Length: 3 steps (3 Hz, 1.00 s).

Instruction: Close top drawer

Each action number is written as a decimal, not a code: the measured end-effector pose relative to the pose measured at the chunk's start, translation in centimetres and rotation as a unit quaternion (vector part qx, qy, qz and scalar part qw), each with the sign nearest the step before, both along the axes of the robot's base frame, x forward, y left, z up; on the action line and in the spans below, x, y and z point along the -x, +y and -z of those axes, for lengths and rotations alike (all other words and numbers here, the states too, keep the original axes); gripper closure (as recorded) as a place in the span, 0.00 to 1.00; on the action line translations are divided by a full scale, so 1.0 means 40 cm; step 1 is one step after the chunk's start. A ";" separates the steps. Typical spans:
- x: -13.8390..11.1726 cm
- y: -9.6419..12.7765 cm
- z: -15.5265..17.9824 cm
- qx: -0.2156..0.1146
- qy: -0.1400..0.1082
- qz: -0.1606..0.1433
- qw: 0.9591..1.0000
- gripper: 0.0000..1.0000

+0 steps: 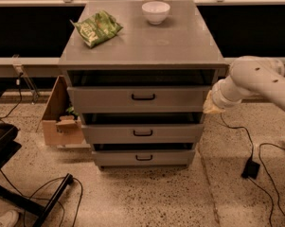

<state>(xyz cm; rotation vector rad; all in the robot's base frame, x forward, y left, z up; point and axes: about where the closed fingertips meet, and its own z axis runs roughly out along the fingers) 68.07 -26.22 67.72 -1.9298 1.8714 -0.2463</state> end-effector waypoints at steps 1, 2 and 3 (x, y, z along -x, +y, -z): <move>0.173 -0.039 -0.079 0.064 0.025 0.009 0.998 0.92; 0.307 -0.077 -0.223 0.142 0.049 0.031 0.988 1.00; 0.396 -0.115 -0.418 0.208 0.050 0.072 0.974 1.00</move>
Offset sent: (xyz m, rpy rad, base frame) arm -0.2602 -0.0631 0.1818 -0.5777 0.4257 -0.1270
